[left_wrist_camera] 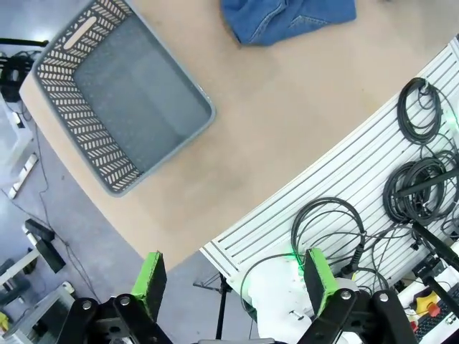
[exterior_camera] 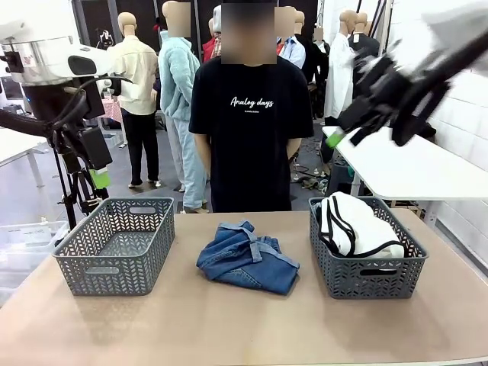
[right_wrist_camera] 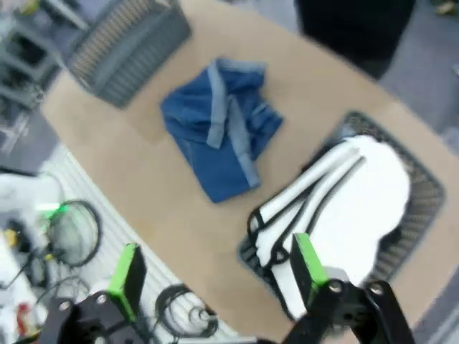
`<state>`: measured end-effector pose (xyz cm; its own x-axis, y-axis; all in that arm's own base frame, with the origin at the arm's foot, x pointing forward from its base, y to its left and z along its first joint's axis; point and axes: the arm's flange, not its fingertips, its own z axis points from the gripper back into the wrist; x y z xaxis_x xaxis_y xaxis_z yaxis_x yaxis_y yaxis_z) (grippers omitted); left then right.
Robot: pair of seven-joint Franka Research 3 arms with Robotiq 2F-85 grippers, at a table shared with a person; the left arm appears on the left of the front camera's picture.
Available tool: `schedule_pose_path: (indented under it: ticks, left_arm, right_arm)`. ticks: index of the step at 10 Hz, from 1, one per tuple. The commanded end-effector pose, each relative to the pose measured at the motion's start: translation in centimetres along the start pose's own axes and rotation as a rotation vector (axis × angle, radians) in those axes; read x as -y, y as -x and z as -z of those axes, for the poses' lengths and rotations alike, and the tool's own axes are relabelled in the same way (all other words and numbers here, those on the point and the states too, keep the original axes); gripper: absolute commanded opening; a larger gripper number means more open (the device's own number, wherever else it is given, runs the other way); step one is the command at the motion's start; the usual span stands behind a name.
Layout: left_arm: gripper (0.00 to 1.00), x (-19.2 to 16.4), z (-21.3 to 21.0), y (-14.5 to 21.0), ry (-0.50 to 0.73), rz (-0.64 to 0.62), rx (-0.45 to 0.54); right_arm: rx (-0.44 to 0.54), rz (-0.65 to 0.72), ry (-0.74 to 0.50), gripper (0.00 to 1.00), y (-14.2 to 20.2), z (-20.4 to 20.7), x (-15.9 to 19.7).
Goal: Sort the tops and bottoms.
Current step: Lift clothes from the center of the table with your right hand.
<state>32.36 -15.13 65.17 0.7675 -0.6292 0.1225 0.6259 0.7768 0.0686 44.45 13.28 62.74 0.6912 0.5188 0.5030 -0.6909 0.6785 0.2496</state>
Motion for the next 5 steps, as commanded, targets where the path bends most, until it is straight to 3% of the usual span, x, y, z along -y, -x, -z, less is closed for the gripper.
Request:
schedule_pose_path:
  ticks: [1,5]
  left_arm:
    - [1.00,-0.1,-0.3,0.0,0.008,0.020,0.009]
    - [1.00,-0.1,-0.3,0.0,0.008,0.020,0.009]
  right_arm:
    - [-0.160,-0.045,-0.035,1.00,-5.4,2.7,2.8]
    - [-0.246,-0.058,-0.096,1.00,-7.4,11.8,2.9]
